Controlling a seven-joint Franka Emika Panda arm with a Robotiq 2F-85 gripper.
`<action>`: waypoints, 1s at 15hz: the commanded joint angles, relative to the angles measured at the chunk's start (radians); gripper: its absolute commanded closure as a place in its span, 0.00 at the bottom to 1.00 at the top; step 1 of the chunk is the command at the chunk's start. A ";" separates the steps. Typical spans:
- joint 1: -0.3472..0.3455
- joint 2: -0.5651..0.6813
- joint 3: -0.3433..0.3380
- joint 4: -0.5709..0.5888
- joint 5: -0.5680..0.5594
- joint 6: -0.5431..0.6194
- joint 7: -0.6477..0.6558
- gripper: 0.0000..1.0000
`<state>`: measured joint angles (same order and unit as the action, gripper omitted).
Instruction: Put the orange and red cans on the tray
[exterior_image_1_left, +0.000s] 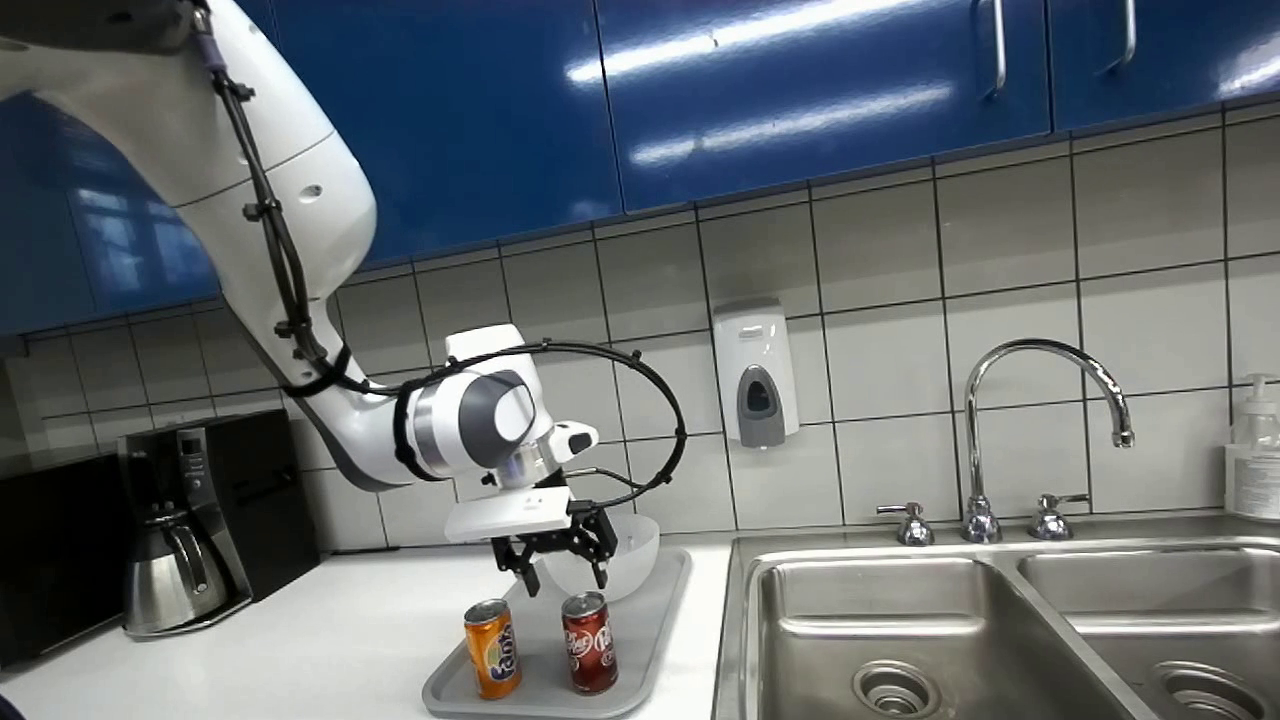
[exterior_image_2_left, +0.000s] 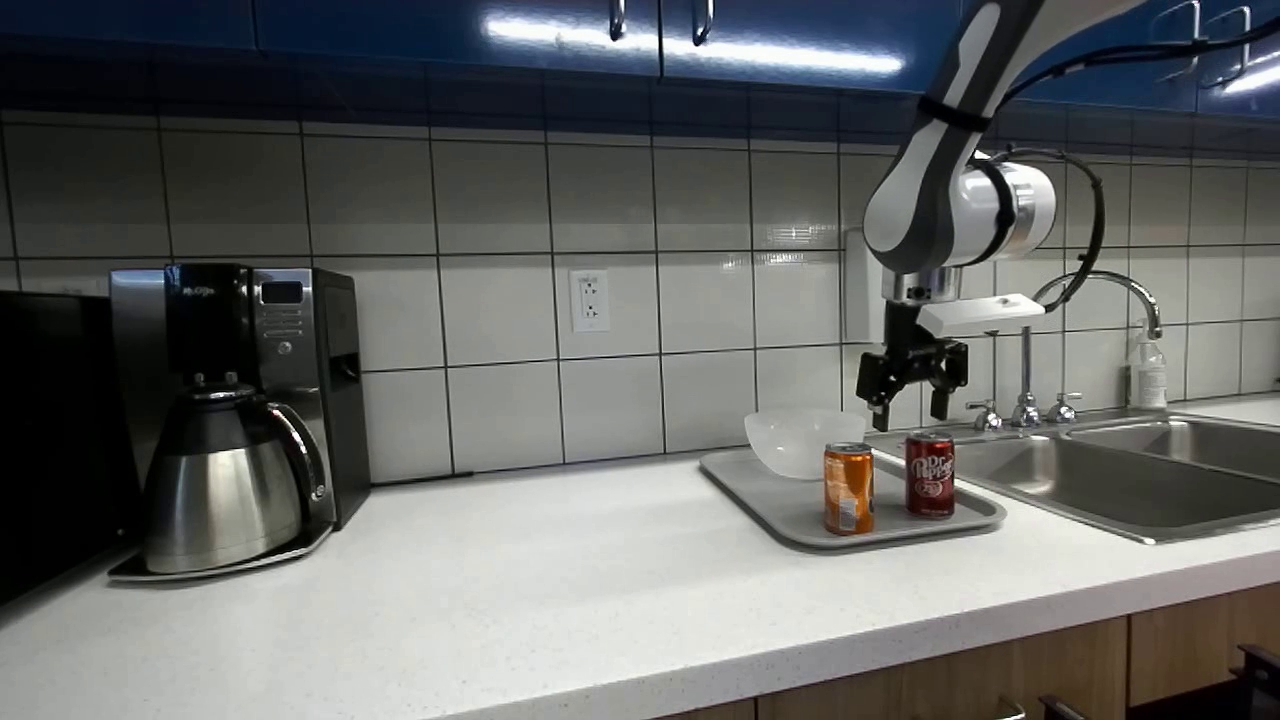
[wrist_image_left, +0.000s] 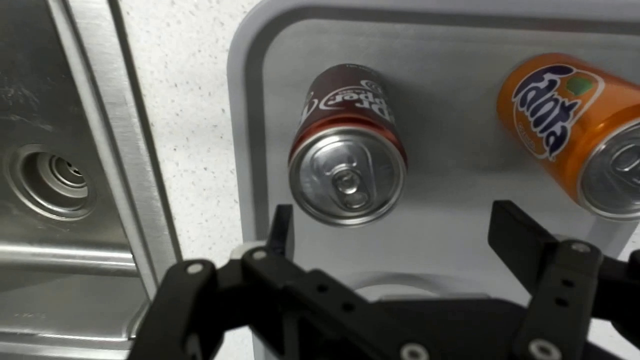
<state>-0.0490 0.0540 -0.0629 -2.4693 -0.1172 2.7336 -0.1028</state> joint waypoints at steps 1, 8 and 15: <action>0.014 -0.142 0.014 -0.098 -0.012 -0.008 0.025 0.00; 0.028 -0.396 0.082 -0.245 -0.048 -0.077 0.117 0.00; 0.055 -0.503 0.134 -0.274 -0.020 -0.160 0.141 0.00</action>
<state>0.0065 -0.4484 0.0703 -2.7441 -0.1386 2.5751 0.0398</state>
